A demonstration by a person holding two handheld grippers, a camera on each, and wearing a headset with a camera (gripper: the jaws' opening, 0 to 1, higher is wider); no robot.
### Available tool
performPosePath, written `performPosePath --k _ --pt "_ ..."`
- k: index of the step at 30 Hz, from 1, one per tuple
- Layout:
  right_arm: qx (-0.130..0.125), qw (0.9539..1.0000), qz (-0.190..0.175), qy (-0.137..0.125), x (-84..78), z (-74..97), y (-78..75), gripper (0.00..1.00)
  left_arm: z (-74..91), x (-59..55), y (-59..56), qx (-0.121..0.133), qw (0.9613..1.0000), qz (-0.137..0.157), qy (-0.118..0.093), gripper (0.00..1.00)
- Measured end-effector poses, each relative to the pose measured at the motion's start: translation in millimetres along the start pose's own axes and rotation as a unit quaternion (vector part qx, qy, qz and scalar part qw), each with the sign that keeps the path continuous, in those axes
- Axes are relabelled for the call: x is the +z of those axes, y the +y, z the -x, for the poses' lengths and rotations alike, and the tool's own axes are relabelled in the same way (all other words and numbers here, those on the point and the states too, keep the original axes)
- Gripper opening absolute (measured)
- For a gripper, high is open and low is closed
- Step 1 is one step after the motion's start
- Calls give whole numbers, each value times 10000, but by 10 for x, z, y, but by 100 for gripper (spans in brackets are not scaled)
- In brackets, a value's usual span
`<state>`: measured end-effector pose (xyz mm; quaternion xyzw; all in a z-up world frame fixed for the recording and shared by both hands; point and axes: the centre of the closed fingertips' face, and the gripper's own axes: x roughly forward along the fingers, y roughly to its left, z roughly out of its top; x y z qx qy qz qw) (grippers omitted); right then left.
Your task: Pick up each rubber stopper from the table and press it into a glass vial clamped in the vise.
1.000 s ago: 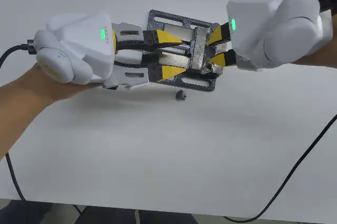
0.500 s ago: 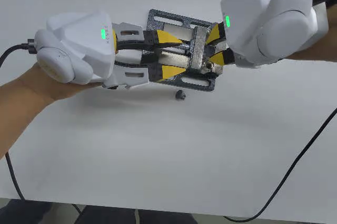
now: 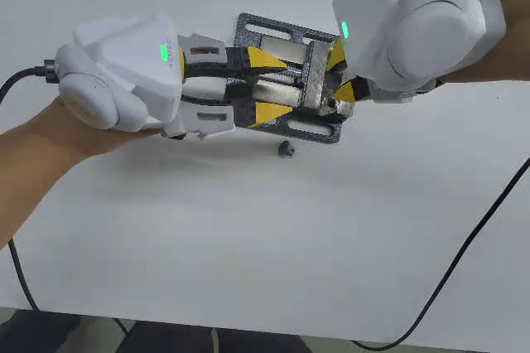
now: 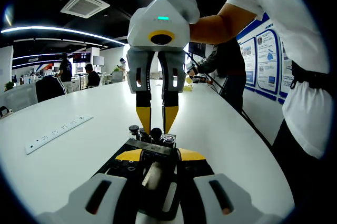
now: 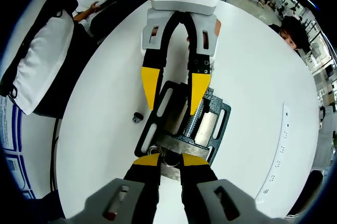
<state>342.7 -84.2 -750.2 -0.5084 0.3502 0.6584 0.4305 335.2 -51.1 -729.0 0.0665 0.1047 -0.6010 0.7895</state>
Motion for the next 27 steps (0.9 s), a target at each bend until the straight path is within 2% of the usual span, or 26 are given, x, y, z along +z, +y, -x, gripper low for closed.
performPosePath --k 10,14,18,27 --pt "99 9999 63 81 0 -21 5 10 18 5 7 36 10000 -7 -2 21" --pt "74 9999 41 59 -6 -21 3 10 16 -4 3 29 10000 -7 8 21" --pt "70 9999 36 147 -47 -34 13 13 5 3 3 26 10000 -11 0 21" --pt "58 9999 39 120 -42 -30 -19 10 2 -3 4 21 10000 -7 9 21"
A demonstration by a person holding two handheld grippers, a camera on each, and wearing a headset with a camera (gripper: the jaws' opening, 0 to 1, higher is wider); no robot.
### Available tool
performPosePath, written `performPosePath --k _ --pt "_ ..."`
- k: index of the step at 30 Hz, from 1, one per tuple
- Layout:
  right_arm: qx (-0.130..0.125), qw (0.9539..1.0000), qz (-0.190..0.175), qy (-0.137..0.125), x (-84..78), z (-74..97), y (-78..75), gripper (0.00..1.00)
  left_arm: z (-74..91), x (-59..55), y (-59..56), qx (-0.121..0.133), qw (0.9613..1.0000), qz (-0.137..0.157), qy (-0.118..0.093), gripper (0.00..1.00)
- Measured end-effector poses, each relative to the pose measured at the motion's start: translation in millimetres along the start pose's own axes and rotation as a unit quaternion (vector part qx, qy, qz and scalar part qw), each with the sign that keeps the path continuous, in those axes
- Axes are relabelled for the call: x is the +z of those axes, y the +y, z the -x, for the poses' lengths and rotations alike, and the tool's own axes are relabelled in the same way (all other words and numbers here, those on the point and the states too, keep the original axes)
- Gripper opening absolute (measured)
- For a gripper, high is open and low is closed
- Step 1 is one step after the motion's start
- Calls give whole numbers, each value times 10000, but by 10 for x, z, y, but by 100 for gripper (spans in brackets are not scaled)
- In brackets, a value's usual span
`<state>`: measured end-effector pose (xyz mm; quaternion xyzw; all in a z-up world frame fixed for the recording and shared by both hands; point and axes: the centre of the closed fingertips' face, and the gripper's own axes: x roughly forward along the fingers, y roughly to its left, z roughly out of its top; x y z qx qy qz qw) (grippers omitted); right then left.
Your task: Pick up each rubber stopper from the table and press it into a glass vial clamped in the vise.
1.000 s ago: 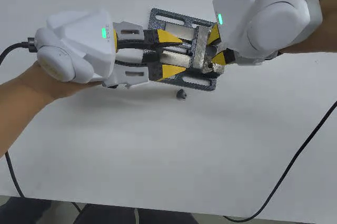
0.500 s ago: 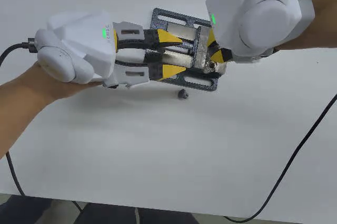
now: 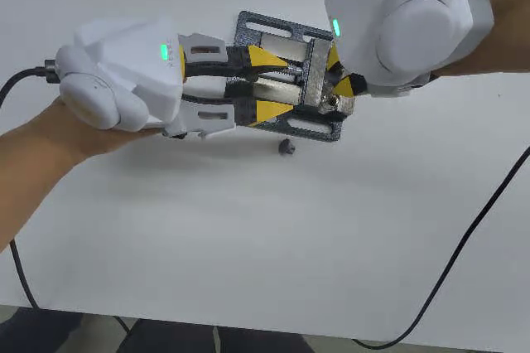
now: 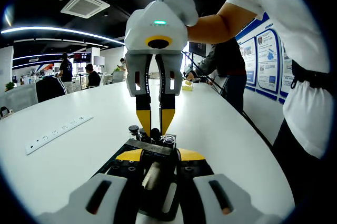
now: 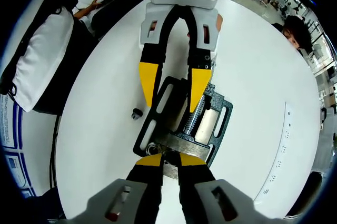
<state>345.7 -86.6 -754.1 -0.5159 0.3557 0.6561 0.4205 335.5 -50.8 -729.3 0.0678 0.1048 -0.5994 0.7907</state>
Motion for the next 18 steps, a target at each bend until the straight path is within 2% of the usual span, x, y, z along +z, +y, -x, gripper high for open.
performPosePath --k 5,18 --pt "3 10000 -15 -36 2 -2 3 10 8 -2 10 12 10000 3 -3 21" --pt "-201 9997 -14 -146 -13 31 9 8 -41 -5 -8 -34 10000 -2 -2 21"
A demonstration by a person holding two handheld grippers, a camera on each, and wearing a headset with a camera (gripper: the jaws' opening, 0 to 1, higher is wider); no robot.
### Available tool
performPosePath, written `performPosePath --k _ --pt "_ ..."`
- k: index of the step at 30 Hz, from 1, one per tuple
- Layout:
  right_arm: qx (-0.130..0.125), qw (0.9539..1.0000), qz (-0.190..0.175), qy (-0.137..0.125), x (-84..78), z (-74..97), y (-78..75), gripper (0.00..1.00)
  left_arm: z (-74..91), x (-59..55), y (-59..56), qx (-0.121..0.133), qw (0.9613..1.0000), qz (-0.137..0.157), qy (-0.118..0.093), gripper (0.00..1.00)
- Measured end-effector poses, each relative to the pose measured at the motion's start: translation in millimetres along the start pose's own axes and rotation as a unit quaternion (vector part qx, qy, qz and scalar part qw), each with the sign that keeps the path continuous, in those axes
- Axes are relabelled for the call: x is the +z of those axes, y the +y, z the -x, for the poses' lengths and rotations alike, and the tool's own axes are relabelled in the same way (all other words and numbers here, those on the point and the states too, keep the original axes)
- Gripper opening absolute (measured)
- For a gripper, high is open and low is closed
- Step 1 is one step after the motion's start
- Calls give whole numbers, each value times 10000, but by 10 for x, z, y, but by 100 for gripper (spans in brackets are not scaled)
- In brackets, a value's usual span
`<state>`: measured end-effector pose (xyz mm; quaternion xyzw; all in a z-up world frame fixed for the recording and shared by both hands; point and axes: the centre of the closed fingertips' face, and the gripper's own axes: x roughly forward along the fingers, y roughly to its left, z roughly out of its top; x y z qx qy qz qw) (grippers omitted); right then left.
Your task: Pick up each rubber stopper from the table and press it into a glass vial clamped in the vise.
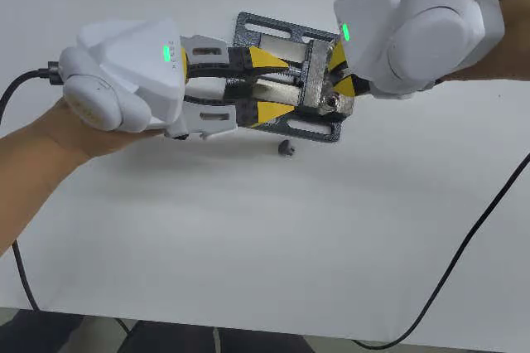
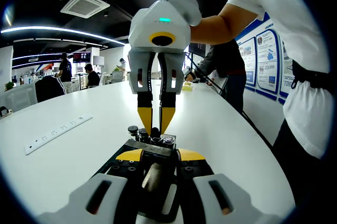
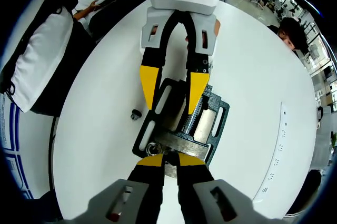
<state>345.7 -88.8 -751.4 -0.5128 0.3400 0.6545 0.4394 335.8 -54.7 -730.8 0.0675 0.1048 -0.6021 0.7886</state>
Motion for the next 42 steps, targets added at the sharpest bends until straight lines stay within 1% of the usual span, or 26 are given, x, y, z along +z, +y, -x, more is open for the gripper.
performPosePath --k 14,23,34,42 --pt "-138 9999 -24 -27 -23 30 1 5 -42 -8 -26 -29 10000 15 12 20" --pt "-238 9996 -118 -88 -58 58 1 5 -80 -5 -36 -56 10000 19 23 20" --pt "-269 9993 -185 -170 -60 66 -4 4 -119 -13 -15 -47 10000 42 43 20" --pt "-306 9987 -269 -294 -33 97 -23 4 -148 -21 10 0 9999 118 62 20"
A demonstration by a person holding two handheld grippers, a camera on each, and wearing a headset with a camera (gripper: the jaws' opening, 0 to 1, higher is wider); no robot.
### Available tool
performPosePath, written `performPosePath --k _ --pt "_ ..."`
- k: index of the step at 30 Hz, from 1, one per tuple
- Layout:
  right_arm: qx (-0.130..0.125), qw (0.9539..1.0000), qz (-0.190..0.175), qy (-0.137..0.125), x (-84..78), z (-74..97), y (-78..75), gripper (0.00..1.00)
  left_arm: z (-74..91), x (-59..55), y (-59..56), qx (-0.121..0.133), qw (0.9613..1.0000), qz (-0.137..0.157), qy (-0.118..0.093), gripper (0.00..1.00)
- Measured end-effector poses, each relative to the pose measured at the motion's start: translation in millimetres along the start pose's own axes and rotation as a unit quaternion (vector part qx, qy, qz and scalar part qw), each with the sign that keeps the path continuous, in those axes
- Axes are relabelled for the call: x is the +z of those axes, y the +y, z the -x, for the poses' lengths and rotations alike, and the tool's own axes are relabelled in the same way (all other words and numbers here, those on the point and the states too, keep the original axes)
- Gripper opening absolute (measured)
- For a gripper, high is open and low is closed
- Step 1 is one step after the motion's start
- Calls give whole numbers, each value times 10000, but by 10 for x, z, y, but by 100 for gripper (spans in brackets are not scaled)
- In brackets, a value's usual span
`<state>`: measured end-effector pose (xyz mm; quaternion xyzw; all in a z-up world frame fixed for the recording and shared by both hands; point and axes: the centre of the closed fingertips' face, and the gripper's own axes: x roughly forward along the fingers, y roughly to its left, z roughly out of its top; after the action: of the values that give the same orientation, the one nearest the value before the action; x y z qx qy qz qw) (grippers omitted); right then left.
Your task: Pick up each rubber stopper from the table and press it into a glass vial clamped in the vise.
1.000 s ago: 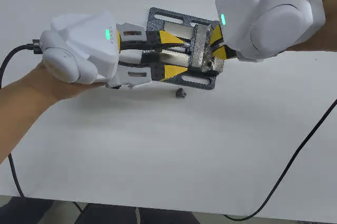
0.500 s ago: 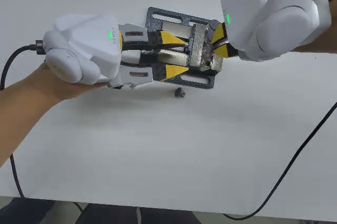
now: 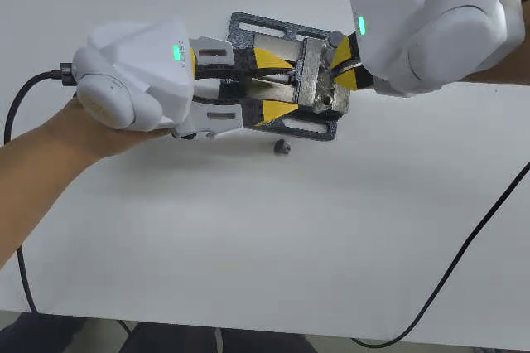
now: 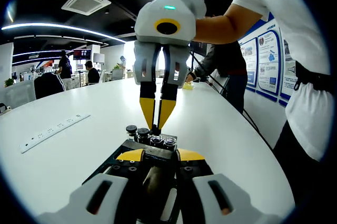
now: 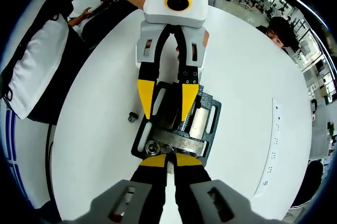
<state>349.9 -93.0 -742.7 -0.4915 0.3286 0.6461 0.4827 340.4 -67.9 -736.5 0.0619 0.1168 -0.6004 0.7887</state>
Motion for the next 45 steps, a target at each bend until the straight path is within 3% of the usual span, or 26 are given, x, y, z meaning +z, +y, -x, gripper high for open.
performPosePath --k 23,35,45 --pt "-373 9969 -387 -577 273 164 -101 3 -54 65 39 171 9998 104 12 15" --pt "-533 9949 -320 -794 412 190 -49 3 -36 117 46 140 9991 402 -71 10" --pt "-641 9940 -201 -860 483 218 -10 3 -60 271 -9 89 9965 779 -289 8"
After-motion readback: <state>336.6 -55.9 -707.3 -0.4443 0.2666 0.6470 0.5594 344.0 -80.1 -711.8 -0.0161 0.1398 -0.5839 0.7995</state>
